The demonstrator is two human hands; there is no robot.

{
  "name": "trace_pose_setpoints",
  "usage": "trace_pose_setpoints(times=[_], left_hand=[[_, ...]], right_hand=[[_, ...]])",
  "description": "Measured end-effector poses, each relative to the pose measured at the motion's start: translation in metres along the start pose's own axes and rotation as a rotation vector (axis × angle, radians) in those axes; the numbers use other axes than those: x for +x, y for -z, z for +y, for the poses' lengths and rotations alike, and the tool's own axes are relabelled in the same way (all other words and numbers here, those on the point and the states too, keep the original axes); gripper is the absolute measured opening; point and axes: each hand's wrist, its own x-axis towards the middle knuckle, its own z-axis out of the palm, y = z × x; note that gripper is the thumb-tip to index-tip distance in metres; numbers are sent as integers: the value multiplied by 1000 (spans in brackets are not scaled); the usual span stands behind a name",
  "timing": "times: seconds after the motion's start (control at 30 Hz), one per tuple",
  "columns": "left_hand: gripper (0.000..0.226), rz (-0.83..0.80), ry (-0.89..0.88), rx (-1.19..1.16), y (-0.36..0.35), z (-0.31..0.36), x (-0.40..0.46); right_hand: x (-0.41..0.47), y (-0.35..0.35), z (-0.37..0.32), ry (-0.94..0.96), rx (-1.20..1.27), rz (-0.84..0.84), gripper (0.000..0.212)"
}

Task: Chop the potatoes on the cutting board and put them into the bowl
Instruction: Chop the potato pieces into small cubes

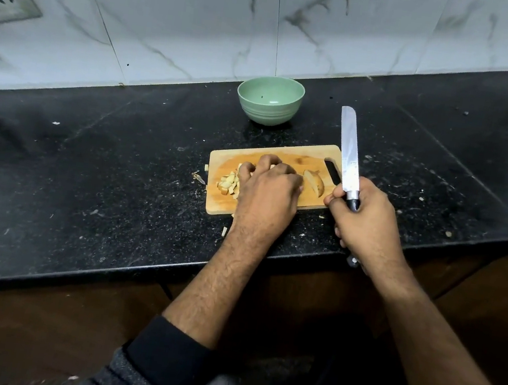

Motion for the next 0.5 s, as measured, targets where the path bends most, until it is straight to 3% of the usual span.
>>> trace_pose_setpoints(times=[0.2,0.5], left_hand=[[17,23,19,-52,0,2,8],[44,-18,-88,-66,-4,8,12]], right_hand=[[0,1,-1,6,-15,-14,10],[-2,3,-6,9,-37,-72,11]])
